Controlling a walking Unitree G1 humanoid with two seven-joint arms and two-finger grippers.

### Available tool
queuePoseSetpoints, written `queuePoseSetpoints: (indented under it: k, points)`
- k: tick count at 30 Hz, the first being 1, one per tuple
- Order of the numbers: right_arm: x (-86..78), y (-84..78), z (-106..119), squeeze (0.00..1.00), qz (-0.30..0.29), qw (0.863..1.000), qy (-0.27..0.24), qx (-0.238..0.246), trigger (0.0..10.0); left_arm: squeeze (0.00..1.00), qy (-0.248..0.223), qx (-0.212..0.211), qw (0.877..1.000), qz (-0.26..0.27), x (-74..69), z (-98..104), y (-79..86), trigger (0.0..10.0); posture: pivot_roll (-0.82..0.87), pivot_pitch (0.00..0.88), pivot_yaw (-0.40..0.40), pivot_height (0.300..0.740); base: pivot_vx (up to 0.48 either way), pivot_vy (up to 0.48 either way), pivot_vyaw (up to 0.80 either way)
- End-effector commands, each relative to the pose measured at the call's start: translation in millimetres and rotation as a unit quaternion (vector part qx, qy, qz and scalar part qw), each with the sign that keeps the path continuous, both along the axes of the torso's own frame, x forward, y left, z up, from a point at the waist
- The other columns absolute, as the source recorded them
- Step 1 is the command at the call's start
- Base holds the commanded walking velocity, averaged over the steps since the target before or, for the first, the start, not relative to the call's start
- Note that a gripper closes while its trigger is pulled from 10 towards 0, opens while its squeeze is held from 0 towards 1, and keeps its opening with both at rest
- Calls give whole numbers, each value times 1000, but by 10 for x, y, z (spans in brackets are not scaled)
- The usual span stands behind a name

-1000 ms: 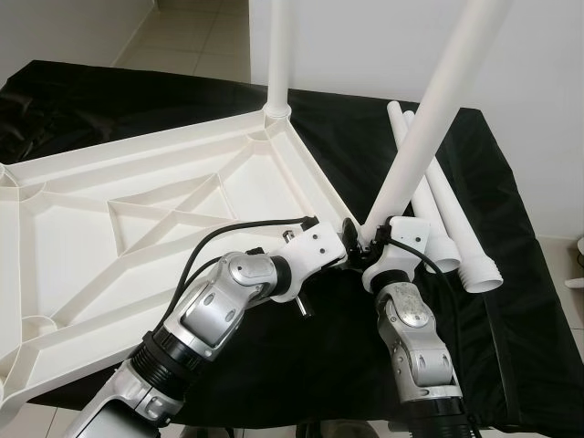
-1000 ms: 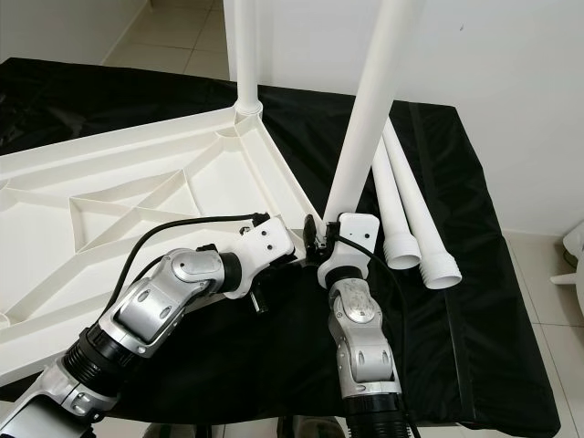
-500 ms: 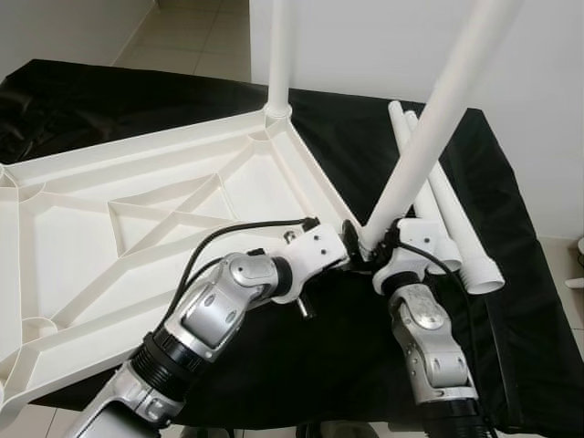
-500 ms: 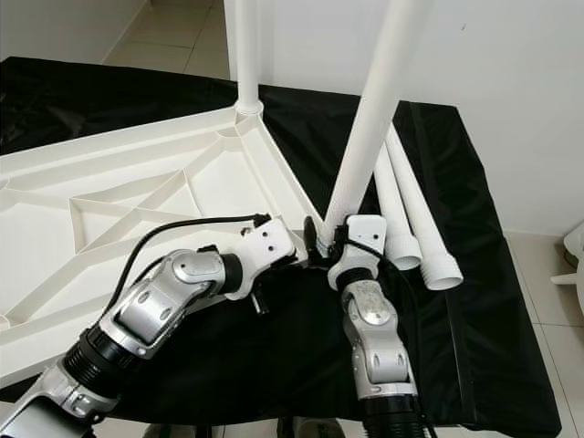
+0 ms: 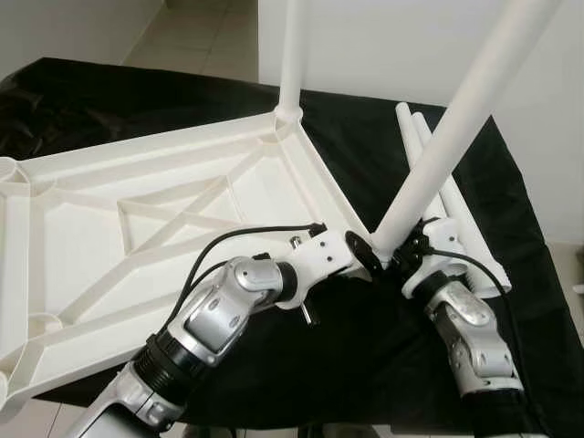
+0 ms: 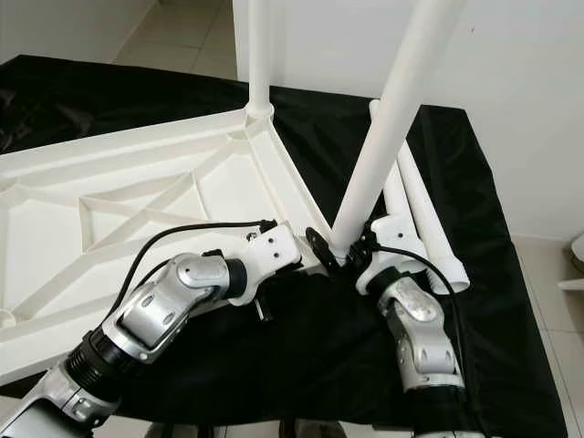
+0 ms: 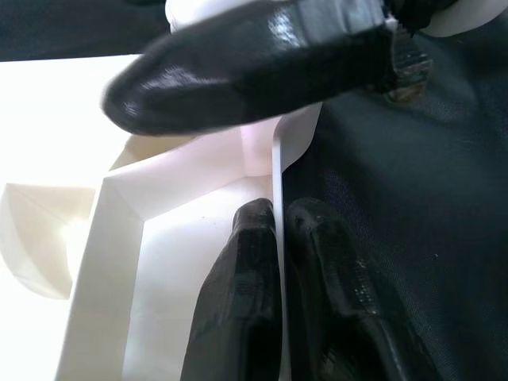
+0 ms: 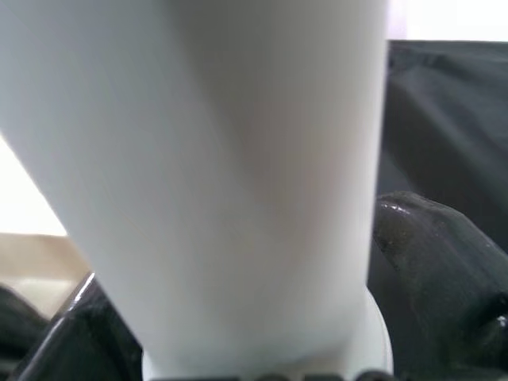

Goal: Building children table

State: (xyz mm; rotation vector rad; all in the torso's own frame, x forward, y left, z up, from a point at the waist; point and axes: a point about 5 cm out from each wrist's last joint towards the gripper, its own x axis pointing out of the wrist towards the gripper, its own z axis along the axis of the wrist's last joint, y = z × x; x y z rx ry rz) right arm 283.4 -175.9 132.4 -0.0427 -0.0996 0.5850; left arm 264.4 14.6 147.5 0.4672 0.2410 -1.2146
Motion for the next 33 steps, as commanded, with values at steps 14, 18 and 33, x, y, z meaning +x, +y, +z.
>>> queuePoseSetpoints:
  k: [14, 18, 33]
  points:
    - [69, -99, -65, 0, 43, 999, 8, -10, 0, 0, 53, 24, 998, -28, -92, -177, 7, 10000, 45, 130, -32, 740, 0, 0, 0]
    - [79, -110, -50, 0, 46, 999, 4, -10, 0, 0, 53, 24, 998, -28, -86, -177, -1, 10000, 42, 127, -35, 740, 0, 0, 0]
    - [38, 143, -63, 0, -48, 997, 16, 56, 0, 0, 55, 23, 998, -28, -105, -186, -8, 10000, 42, 136, -42, 740, 0, 0, 0]
